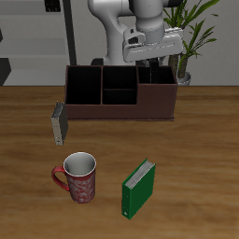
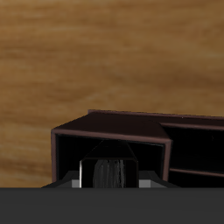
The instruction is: Place the black book into the back desk caddy's right compartment
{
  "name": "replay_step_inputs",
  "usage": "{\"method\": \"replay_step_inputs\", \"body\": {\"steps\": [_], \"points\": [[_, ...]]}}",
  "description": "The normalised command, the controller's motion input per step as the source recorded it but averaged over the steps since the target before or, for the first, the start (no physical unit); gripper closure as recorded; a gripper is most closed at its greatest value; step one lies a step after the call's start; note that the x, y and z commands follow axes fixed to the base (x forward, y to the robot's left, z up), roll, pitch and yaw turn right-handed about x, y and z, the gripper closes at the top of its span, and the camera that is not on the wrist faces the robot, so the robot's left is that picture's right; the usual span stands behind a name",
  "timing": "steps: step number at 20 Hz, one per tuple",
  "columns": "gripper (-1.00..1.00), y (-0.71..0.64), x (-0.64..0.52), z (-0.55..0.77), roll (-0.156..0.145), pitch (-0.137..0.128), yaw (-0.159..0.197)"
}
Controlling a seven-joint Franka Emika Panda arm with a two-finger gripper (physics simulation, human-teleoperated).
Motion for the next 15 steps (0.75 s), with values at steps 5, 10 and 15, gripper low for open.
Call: {"method": "replay_step_inputs", "body": {"steps": [5,10,15], "points": [[-1.0,0.0,-0.03,0.01,0.0,-0.005,0.004],[-1.0,-0.02,-0.02,0.05,-0.004,-0.008,0.005],[-1.0,-0.12,0.02,0.11,-0.017,-0.017,0.01]]}}
